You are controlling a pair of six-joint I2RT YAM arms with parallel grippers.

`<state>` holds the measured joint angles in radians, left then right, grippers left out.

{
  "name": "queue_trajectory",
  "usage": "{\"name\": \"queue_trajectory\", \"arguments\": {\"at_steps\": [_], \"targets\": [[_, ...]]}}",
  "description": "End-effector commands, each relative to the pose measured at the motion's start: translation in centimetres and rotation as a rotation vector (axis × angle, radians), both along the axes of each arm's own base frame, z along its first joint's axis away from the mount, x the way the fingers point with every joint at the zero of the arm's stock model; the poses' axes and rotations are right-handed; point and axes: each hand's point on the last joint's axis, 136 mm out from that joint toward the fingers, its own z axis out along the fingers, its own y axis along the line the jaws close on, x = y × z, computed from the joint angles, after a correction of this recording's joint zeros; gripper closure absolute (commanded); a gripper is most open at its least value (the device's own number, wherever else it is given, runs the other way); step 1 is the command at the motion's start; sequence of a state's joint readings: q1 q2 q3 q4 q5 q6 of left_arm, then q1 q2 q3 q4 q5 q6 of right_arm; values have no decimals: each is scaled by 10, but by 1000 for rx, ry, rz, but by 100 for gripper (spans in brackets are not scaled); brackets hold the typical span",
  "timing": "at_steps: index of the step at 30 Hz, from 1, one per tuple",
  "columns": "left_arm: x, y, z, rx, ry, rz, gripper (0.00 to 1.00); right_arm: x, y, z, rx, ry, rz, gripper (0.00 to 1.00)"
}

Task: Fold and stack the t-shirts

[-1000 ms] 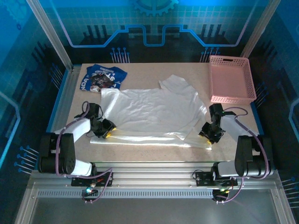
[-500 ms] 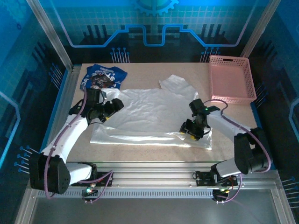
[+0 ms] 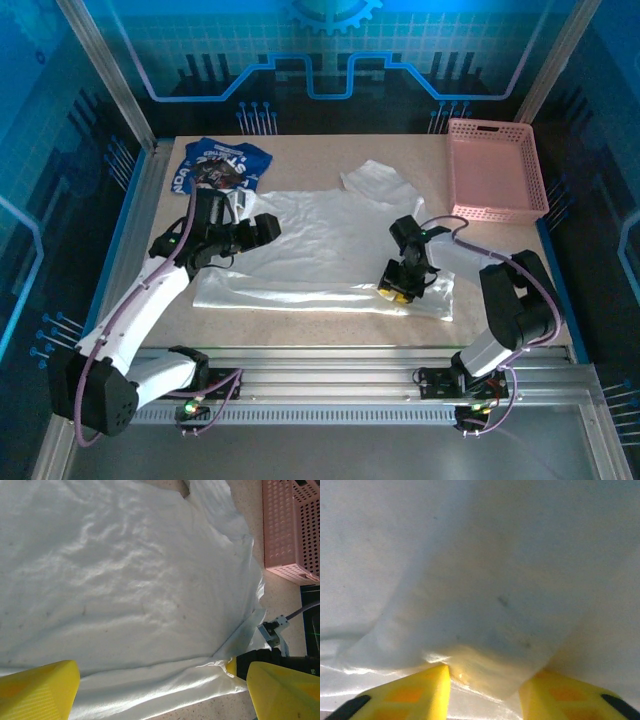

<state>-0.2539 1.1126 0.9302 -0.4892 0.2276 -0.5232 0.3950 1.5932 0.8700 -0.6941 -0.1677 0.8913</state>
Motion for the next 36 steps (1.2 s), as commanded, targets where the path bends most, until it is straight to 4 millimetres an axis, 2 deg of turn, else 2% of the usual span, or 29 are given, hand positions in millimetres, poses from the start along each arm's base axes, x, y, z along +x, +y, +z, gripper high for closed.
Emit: {"name": "queue_trajectory", "arguments": {"at_steps": [1, 8, 13, 20, 22, 26, 30, 33, 36], "targets": [[-3, 3, 2, 44, -25, -13, 12, 13, 8, 8, 2, -34, -2, 68], [-5, 5, -2, 51, -21, -7, 12, 20, 9, 20, -7, -59, 19, 94], [-7, 5, -13, 55, 0, -7, 12, 33, 12, 24, -9, -79, 34, 99], [-15, 5, -33, 62, 48, -10, 12, 69, 26, 26, 5, -106, 71, 99], [-17, 5, -37, 63, 57, -8, 12, 81, 31, 24, 10, -107, 84, 92], [-21, 5, -40, 65, 72, -5, 12, 100, 37, 23, 21, -120, 87, 70], [-23, 9, -39, 79, 72, 10, 12, 112, 40, 45, 47, -202, 110, 48], [-25, 14, -42, 92, 82, 35, 11, 108, 24, 69, 37, -261, 92, 40], [-25, 18, -49, 102, 115, 69, 8, 98, -6, 92, 39, -311, 30, 32]]}}
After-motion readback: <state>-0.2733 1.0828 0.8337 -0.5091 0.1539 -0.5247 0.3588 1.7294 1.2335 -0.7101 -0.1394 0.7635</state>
